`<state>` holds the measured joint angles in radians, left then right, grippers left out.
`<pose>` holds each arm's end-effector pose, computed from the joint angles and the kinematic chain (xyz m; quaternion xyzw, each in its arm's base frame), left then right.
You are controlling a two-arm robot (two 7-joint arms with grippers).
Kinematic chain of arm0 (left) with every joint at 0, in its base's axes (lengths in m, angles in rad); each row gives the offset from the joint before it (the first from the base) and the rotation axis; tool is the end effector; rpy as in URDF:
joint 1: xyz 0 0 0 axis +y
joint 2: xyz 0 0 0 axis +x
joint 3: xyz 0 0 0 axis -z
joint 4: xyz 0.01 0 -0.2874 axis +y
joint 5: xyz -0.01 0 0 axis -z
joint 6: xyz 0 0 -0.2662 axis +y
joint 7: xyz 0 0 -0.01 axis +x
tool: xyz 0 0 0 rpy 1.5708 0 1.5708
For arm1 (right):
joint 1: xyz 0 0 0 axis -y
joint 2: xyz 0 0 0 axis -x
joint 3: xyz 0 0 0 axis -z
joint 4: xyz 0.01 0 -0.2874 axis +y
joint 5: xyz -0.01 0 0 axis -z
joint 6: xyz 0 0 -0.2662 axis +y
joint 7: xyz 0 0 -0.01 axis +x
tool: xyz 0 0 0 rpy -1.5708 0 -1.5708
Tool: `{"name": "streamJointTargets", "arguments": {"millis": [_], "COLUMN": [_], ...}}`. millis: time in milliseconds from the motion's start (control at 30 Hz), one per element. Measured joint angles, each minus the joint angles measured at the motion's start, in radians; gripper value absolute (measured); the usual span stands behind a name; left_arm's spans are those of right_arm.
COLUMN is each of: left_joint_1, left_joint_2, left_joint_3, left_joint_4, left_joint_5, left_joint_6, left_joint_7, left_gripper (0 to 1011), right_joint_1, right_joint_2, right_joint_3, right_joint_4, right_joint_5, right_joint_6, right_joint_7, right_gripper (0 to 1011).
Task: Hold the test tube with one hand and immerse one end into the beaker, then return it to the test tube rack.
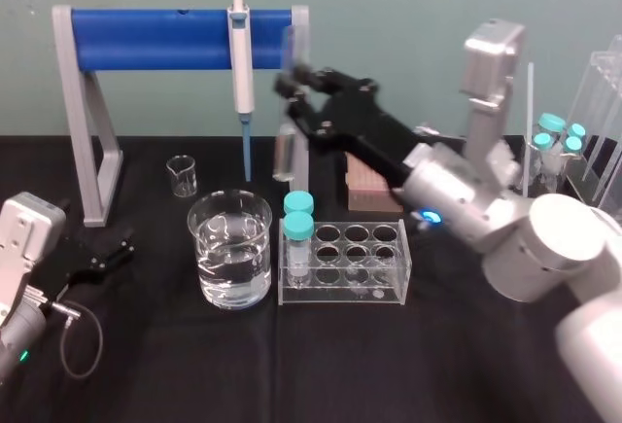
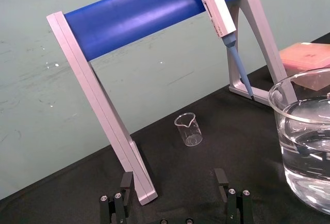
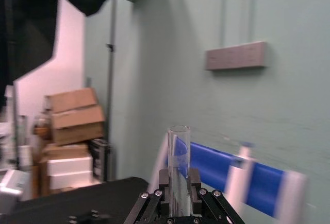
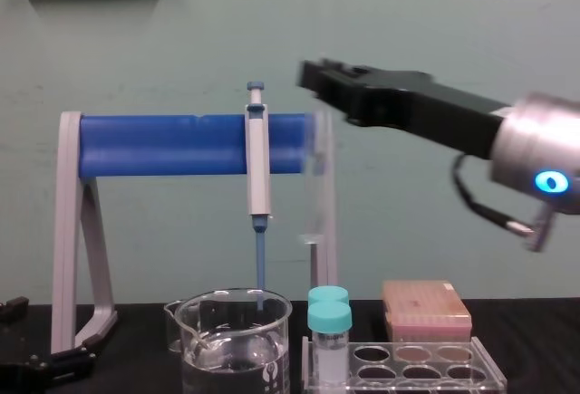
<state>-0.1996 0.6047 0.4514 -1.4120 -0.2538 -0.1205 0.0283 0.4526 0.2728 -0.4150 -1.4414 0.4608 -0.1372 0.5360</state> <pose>0.3174 0.0925 -0.2920 0.1415 -0.1325 0.5799 0.7913 0.3859 0.0198 -0.2016 0.1213 -0.1103 -0.3238 0.9318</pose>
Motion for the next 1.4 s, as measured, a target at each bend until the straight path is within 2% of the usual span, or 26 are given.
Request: {"name": "streamJointTargets", "arguments": {"millis": [133,267,500,800,1400], "left_joint_1": [0.0,0.0,0.0,0.0,0.0], "left_joint_2": [0.0,0.0,0.0,0.0,0.0], "left_joint_3": [0.0,0.0,0.0,0.0,0.0], "left_joint_4": [0.0,0.0,0.0,0.0,0.0], "left_joint_5": [0.0,0.0,0.0,0.0,0.0], "left_joint_6": [0.0,0.0,0.0,0.0,0.0], "left_joint_7": [0.0,0.0,0.0,0.0,0.0], "left_gripper": [1000,1000,1000,1000,1000], "right_joint_1": [0.04,0.064,0.087,0.103,0.113], "right_joint_2": [-0.031,-0.046,-0.056,-0.069,-0.086], "right_joint_3": [-0.046,-0.075,-0.102,-0.125,-0.148], "right_joint_4": [0.049,0.093,0.162,0.224,0.292], "right_joint_5": [0.017,0.023,0.017,0.014,-0.001], "right_joint_6": [-0.015,-0.019,-0.02,-0.008,0.017], "right_joint_7": [0.049,0.07,0.076,0.082,0.084], "right_gripper": [226,226,226,226,226]}}
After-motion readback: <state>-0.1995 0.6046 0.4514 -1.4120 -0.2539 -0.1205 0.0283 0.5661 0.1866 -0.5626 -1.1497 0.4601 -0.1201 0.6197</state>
